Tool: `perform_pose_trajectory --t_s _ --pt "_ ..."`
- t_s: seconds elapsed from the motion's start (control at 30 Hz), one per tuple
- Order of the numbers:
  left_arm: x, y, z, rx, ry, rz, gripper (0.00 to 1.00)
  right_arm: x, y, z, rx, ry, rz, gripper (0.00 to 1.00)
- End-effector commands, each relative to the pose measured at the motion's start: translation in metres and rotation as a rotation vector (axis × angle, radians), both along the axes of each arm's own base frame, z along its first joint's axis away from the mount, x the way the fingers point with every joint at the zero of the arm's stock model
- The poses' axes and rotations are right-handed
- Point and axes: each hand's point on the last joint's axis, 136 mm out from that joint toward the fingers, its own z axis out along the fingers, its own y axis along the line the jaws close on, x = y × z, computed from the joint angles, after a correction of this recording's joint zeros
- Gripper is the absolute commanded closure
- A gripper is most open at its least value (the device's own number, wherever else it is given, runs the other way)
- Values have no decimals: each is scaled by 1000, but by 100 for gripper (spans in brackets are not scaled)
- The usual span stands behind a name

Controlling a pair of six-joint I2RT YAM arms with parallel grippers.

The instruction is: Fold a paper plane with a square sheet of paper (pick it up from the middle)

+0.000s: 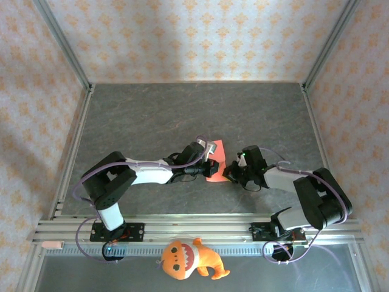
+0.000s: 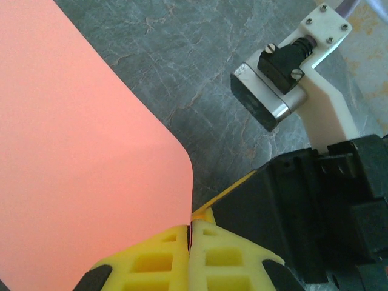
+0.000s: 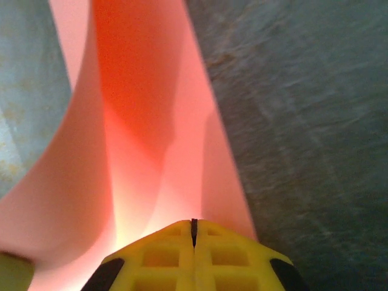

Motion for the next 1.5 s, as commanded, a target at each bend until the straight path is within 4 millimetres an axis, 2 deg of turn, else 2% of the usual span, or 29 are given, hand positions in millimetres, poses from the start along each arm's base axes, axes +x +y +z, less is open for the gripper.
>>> perform_pose_trajectory --t_s 0.0,0.13,0.33,0.6,0.83,0.97,1.2,1.47 --pt "-3 1 -11 60 1 -45 96 3 -9 -11 -74 10 -25 100" --pt "-3 2 -14 98 -4 -65 92 3 -11 -12 -84 10 -28 100" --pt "-4 4 -17 119 -11 -81 89 4 -9 -8 -74 3 -25 100" --pt "-6 5 -18 138 -20 -101 87 3 -10 -12 -81 14 -24 100" --pt "-2 9 -16 156 -45 -84 100 4 -10 -10 -87 7 -21 100" --pt "-2 7 -17 150 -35 -85 100 7 -13 -11 -108 6 -35 100" --pt "-5 -3 -15 80 11 -86 100 22 7 27 40 -85 -42 99" --pt "-3 -7 -10 56 20 -80 100 21 24 22 96 -67 -25 98"
